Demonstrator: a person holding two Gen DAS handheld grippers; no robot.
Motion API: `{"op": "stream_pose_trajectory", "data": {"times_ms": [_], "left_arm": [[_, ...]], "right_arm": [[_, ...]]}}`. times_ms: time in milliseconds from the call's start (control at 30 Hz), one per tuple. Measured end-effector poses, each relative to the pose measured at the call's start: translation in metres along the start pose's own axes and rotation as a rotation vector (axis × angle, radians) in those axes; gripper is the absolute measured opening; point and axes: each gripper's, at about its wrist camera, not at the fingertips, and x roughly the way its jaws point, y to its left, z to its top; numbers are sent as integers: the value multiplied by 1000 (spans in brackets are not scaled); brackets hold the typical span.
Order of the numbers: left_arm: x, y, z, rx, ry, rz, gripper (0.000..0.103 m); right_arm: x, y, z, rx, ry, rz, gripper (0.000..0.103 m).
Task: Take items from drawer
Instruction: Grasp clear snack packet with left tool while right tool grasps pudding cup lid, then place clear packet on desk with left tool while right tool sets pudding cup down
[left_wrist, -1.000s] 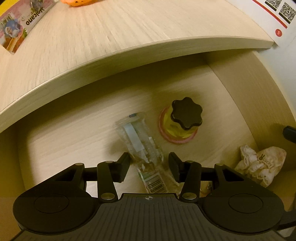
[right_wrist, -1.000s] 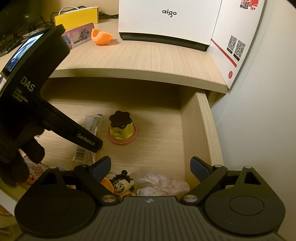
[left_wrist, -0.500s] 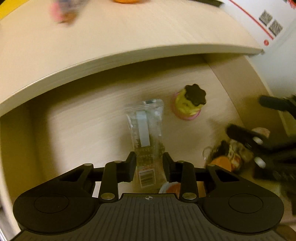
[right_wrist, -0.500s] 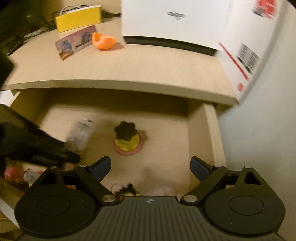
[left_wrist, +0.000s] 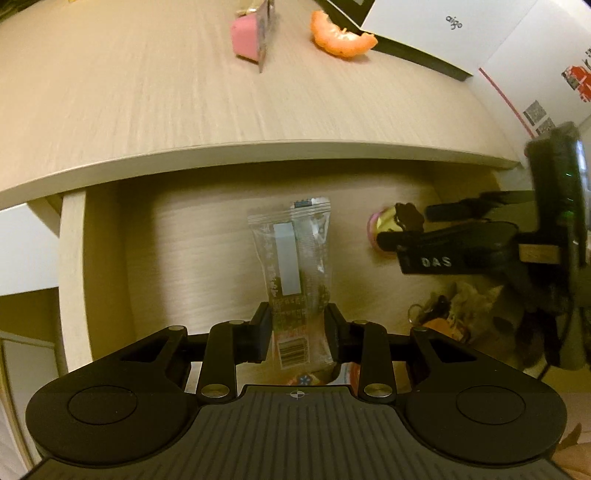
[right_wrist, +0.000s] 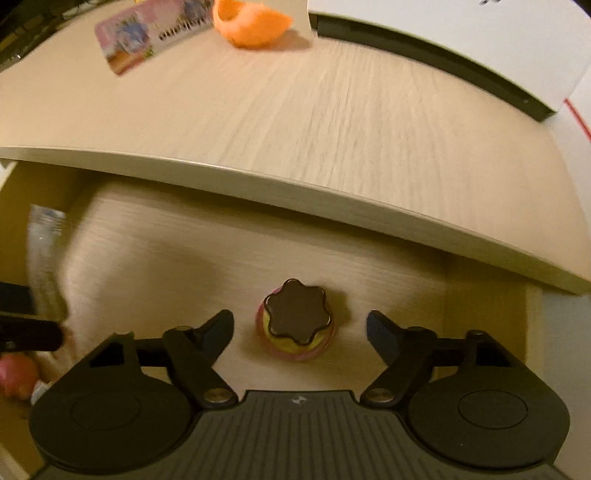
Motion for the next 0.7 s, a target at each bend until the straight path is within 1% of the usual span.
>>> {"op": "stream_pose_trajectory", "data": {"times_ms": [67,133,167,200,300,400,467,533,600,633,700], "left_arm": [[-1,3,-1,4,11,1,34],[-1,3,-1,11,19,1,34],[3,1,0,16,19,3,34],[3,0,1,28,20,6,34],[-1,-4,1,69,21,11,34],[-5,-7,1,107,26,-1,34],[-12,-11,3,125,23,-13,34],[-35,-17,12,163,-31,-50,34],[-61,-20,25,195,-98,-77,34],[-75,-21,34,213,-144,-81,34],[-98,-18,53,229,-236,-63,34]], "right_arm": [[7,1,4,-1,22,11,61],[12,3,5,-3,32,29,52],[12,4,5,-3,31,33,49],[12,5,5,-5,27,32,42],[1,9,3,0,9,59,41],[-19,17,-5,-22,-20,73,41],[-32,21,-11,-15,-27,89,41],[-47,25,-15,-6,-43,113,41],[-64,27,-13,0,-88,133,41],[-75,25,-8,4,-124,142,41],[-97,21,8,28,-204,155,40]]}}
